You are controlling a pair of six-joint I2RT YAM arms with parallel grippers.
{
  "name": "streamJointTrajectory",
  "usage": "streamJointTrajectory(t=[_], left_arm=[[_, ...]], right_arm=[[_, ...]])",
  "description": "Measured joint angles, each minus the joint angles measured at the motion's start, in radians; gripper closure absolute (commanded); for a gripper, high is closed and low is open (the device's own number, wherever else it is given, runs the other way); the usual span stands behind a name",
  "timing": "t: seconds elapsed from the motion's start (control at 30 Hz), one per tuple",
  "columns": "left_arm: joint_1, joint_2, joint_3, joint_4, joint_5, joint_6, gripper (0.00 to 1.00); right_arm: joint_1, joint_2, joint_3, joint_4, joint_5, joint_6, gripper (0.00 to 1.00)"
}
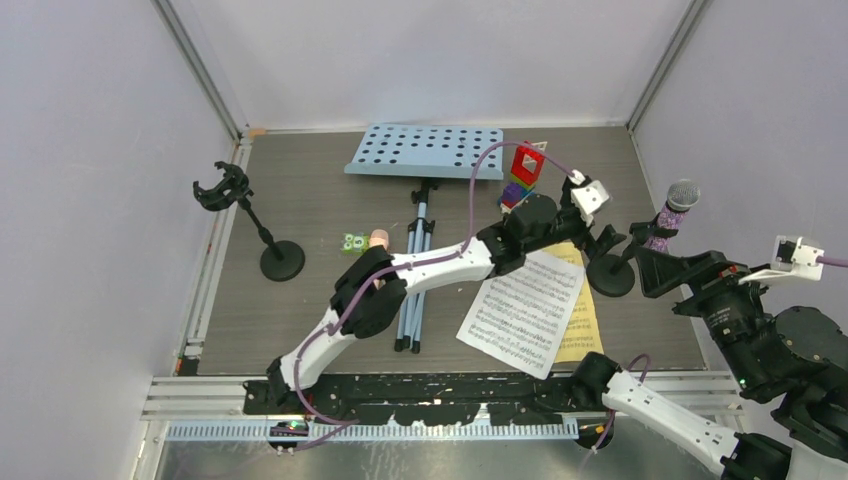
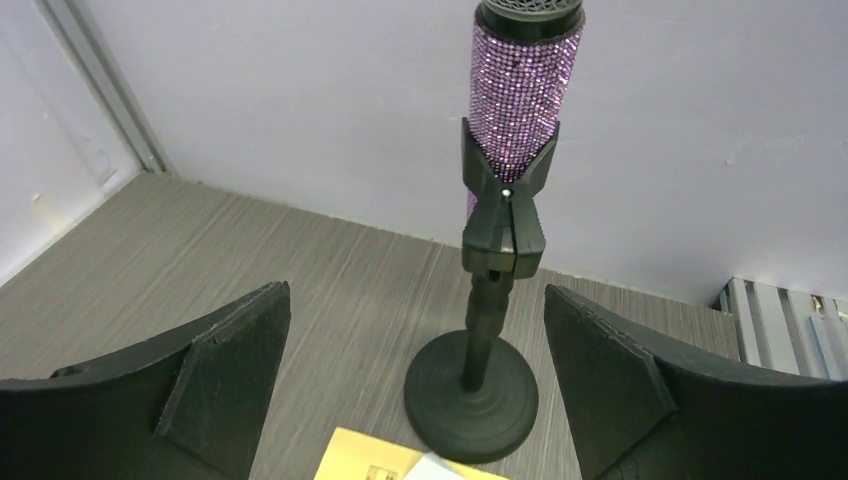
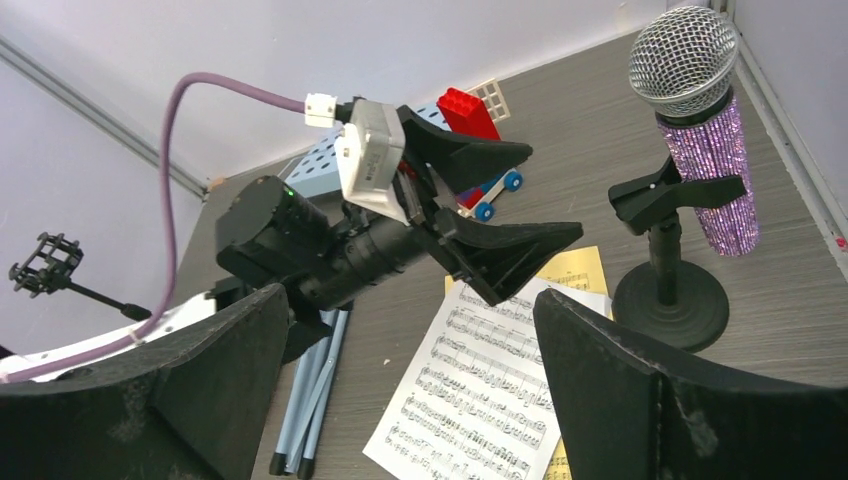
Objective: Pack up the instrument practice props
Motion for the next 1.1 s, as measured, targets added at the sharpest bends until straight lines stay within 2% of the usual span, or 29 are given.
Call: streamJointTrajectory(t=[0.27, 0.53, 0.83, 1.1], left_arm=[[-0.027, 0.127, 0.078, 0.111, 0.050, -0.010, 0.00], [-0.032, 0.194, 0.190, 0.152, 0.103, -0.037, 0.00], [-0.034, 0.273, 0.360, 0.124, 0.108, -0.054, 0.08], [-0.035, 0.322, 0.405, 0.077, 0.105, -0.058, 0.14]], right_arm=[[0.000, -0.022, 0.030, -0.050, 0.012, 0.000, 0.04], [0.000, -0.031, 0.031, -0.074, 0.016, 0.005, 0.04], [-0.001, -0.032, 0.024, -0.074, 0.016, 0.023, 0.04], [-0.001, -0.032, 0.002, -0.074, 0.014, 0.030, 0.04]])
